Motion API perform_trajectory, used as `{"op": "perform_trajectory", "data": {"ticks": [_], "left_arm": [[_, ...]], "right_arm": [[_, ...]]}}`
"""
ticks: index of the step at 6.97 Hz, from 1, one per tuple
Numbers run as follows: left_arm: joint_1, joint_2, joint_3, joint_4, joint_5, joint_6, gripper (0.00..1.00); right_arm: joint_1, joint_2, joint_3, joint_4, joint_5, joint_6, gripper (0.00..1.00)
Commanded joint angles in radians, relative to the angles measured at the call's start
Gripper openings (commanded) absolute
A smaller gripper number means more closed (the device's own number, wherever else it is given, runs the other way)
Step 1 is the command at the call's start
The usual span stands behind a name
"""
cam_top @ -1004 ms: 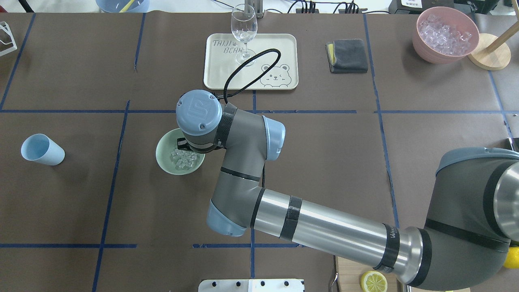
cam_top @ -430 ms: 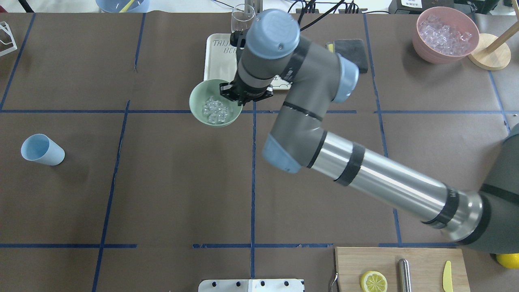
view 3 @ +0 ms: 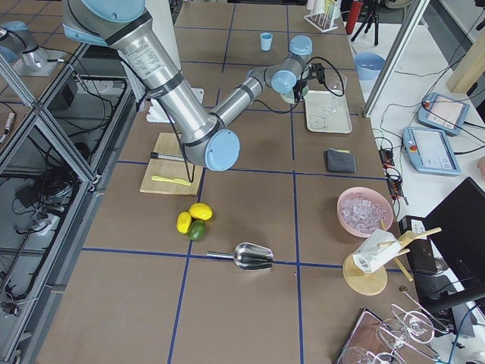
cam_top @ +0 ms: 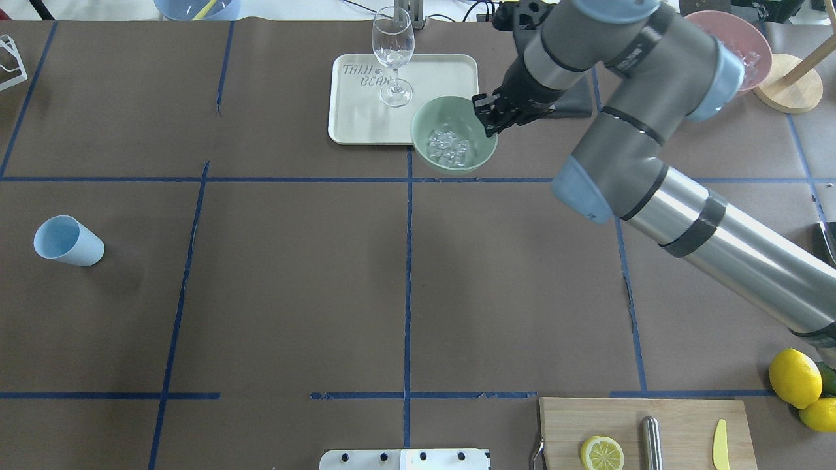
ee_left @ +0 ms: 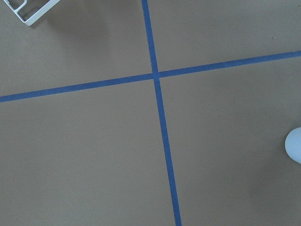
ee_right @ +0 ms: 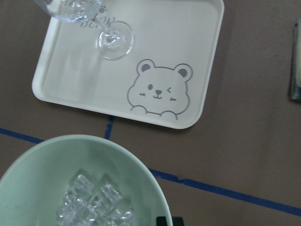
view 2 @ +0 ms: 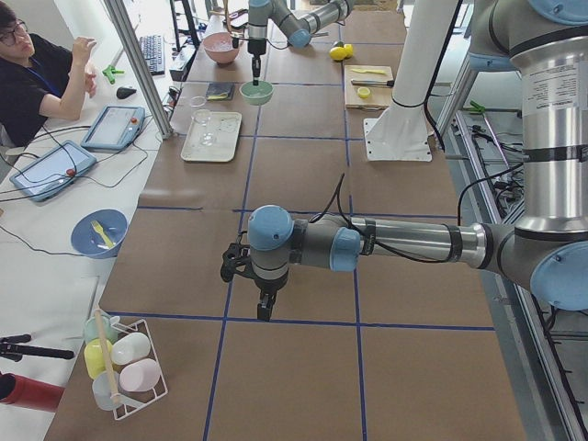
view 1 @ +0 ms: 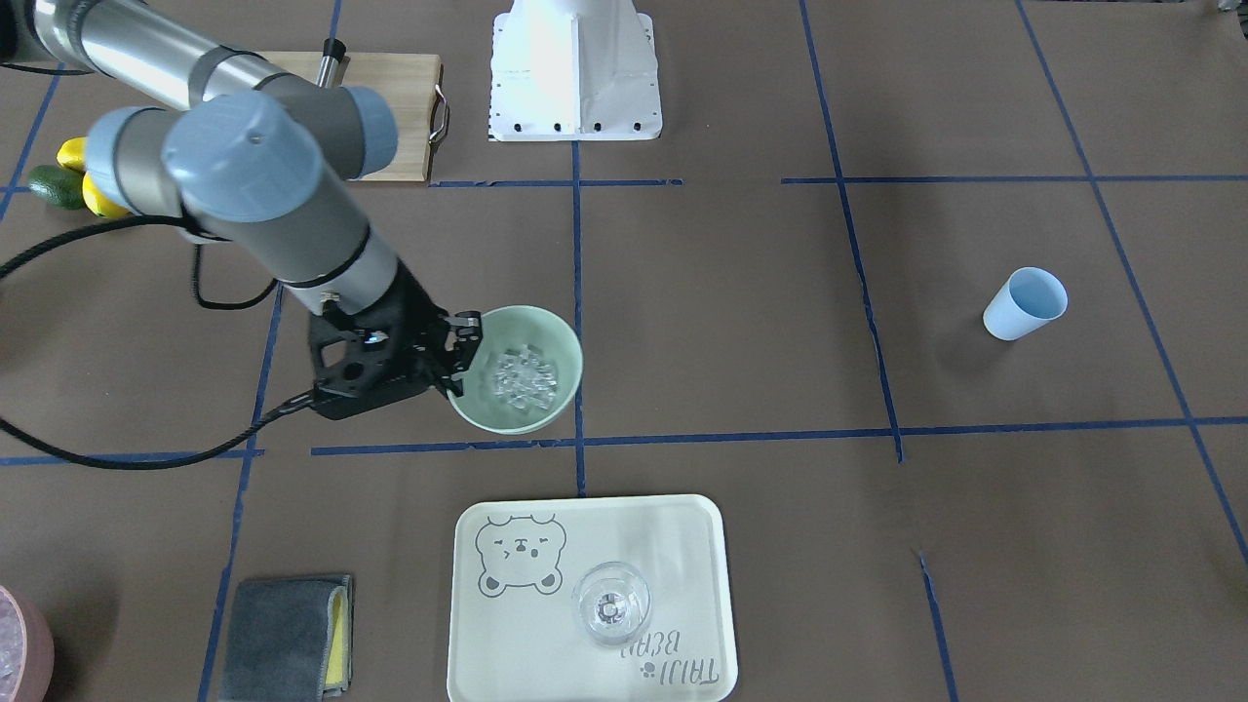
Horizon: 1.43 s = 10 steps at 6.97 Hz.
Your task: Pour ice into bowl
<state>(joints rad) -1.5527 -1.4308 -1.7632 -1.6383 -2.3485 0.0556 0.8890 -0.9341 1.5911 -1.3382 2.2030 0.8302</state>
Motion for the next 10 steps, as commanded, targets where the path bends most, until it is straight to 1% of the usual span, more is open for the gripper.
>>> {"op": "perform_trajectory", "data": {"ticks": [1, 2, 3, 4, 5, 6, 7, 8, 9, 10], "left_arm": [[-0.001, 0.001, -0.001, 0.000, 0.000, 0.001, 1.00], [-0.001, 0.003, -0.002, 0.000, 0.000, 0.000, 1.00], [-0.001, 0.003, -0.004, 0.000, 0.000, 0.001, 1.00], [-0.001, 0.003, -0.004, 0.000, 0.000, 0.001, 1.00], [-0.001, 0.003, -0.004, 0.000, 0.000, 0.000, 1.00], [-0.001, 0.003, -0.006, 0.000, 0.000, 0.000, 1.00], [-0.001, 0.003, -0.007, 0.000, 0.000, 0.000, 1.00], [-0.001, 0.003, -0.007, -0.002, 0.000, 0.000, 1.00], [-0.001, 0.003, -0.007, -0.002, 0.000, 0.001, 1.00], [-0.001, 0.003, -0.007, -0.002, 0.000, 0.001, 1.00]], "right_arm": [[0.118, -0.218, 0.105, 0.010, 0.104, -0.222, 0.00], [0.178, -0.314, 0.113, 0.022, 0.125, -0.340, 0.00], [0.232, -0.413, 0.109, 0.075, 0.144, -0.406, 0.00], [0.272, -0.501, 0.109, 0.141, 0.183, -0.428, 0.00], [0.295, -0.587, 0.090, 0.242, 0.188, -0.459, 0.00], [0.301, -0.659, 0.075, 0.293, 0.188, -0.467, 0.00], [0.301, -0.719, 0.020, 0.409, 0.185, -0.467, 0.00], [0.301, -0.735, -0.053, 0.553, 0.187, -0.444, 0.00], [0.294, -0.726, -0.071, 0.609, 0.184, -0.324, 0.00], [0.269, -0.721, -0.072, 0.647, 0.178, -0.280, 0.00]]}}
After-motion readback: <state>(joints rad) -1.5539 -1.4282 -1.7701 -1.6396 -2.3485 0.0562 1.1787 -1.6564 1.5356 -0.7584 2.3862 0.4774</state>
